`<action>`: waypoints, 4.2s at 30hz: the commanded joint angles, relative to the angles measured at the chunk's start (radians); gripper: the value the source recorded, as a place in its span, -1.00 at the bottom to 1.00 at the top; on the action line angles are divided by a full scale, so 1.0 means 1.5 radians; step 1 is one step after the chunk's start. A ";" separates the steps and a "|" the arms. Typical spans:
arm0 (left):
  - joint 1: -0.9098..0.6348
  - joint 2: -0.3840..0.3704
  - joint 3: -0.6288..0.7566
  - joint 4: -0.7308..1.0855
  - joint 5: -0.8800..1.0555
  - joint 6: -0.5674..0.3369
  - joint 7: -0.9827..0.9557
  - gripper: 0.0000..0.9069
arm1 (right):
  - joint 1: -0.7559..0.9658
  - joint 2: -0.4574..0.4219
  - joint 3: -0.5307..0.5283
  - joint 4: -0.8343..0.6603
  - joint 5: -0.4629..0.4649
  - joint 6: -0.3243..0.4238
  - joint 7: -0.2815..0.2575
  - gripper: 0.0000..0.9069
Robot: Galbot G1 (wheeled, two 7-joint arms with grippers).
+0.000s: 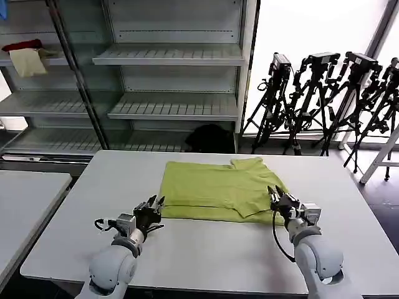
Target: Fold and organize the clothes.
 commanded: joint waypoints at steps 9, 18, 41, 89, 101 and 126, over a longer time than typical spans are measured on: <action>0.034 0.002 0.016 -0.015 -0.004 0.001 0.004 1.00 | -0.197 -0.043 0.139 0.077 0.115 0.000 -0.040 1.00; 0.043 0.000 0.021 -0.007 0.008 0.002 -0.013 1.00 | -0.210 -0.032 0.110 0.054 0.075 0.000 -0.043 0.51; 0.061 0.002 0.006 0.002 0.022 0.003 -0.012 -1.00 | -0.200 -0.029 0.081 0.044 0.015 -0.001 -0.060 -1.00; 0.400 0.048 -0.174 -0.270 -0.028 0.000 -0.017 -1.00 | -0.402 -0.027 -0.154 0.292 0.031 -0.001 0.217 -1.00; 0.395 0.027 -0.169 -0.264 0.003 0.001 -0.064 1.00 | -0.394 -0.029 -0.160 0.315 0.046 -0.001 0.289 1.00; -0.013 0.087 -0.168 -0.079 -0.179 0.004 0.032 1.00 | 0.015 -0.055 -0.006 0.025 0.007 -0.009 -0.110 1.00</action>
